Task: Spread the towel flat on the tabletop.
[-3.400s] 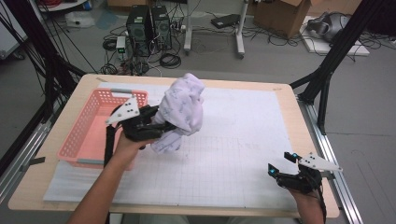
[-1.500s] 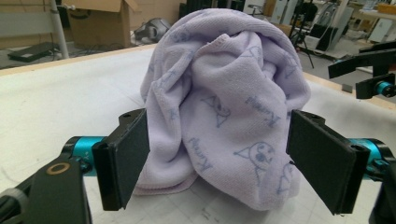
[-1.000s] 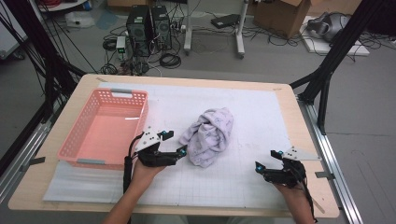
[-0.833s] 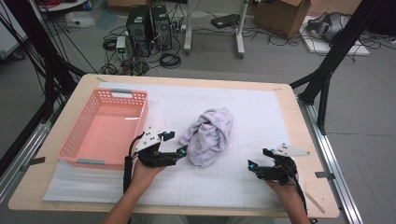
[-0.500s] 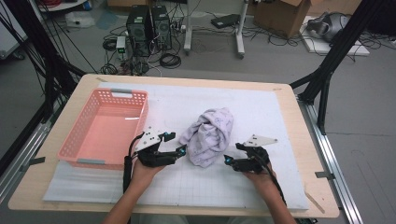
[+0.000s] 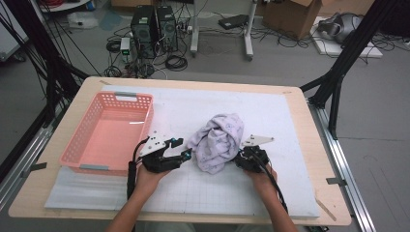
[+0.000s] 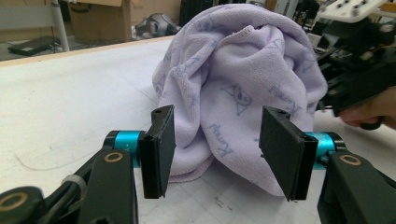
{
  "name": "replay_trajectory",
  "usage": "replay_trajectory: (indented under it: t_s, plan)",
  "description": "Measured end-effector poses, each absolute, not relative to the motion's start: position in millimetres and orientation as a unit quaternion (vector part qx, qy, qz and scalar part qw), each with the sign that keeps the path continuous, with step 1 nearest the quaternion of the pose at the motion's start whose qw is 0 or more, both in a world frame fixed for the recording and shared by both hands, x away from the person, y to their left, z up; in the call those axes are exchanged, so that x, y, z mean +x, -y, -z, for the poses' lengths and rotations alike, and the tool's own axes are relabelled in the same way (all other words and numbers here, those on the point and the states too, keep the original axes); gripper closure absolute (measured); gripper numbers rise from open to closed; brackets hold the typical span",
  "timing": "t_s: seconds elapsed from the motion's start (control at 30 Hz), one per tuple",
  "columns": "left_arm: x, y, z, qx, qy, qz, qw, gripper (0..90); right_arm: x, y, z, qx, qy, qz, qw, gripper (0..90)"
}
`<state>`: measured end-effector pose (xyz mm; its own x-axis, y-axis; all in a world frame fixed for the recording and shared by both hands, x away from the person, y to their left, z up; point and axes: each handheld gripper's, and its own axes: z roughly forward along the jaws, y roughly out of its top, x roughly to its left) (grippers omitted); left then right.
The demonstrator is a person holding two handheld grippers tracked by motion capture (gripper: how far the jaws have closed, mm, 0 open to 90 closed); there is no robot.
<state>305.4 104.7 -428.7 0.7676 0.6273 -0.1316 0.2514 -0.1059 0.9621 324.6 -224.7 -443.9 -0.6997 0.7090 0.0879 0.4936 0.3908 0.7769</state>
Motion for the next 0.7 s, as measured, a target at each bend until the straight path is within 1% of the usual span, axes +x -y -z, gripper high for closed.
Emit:
replay_trajectory:
  t_s: [0.13, 0.2, 0.23, 0.27, 0.3, 0.33, 0.4, 0.47, 0.57, 0.63, 0.7]
  plan:
    - [306, -103, 430, 0.728, -0.304, -0.155, 0.594, 45.4, 307, 243, 436, 0.347, -0.833, -0.419, 0.106, 81.8]
    - [306, -102, 430, 0.732, -0.303, -0.151, 0.592, 44.8, 291, 262, 431, 0.339, -0.837, -0.423, 0.081, 81.8]
    - [307, -101, 431, 0.732, -0.303, -0.147, 0.592, 44.8, 291, 262, 431, 0.339, -0.837, -0.423, 0.081, 81.8]
    - [307, -100, 431, 0.735, -0.302, -0.144, 0.59, 44.2, 288, 269, 430, 0.338, -0.837, -0.424, 0.071, 81.8]
    - [307, -97, 432, 0.737, -0.3, -0.136, 0.59, 42.3, 279, 282, 427, 0.341, -0.839, -0.417, 0.068, 79.3]
    - [307, -95, 433, 0.739, -0.299, -0.13, 0.589, 41.0, 279, 282, 427, 0.341, -0.839, -0.417, 0.068, 79.3]
    - [307, -88, 435, 0.75, -0.295, -0.118, 0.581, 39.2, 274, 290, 426, 0.356, -0.833, -0.415, 0.083, 70.6]
    - [307, -79, 436, 0.76, -0.284, -0.106, 0.575, 38.7, 269, 299, 423, 0.367, -0.819, -0.431, 0.096, 64.3]
    - [306, -63, 438, 0.774, -0.27, -0.094, 0.564, 37.5, 259, 310, 415, 0.373, -0.804, -0.451, 0.108, 60.8]
    - [307, -53, 441, 0.787, -0.262, -0.097, 0.55, 37.5, 254, 314, 413, 0.371, -0.804, -0.453, 0.097, 56.1]
    - [308, -45, 443, 0.798, -0.266, -0.096, 0.532, 37.9, 249, 313, 413, 0.367, -0.813, -0.443, 0.089, 53.2]
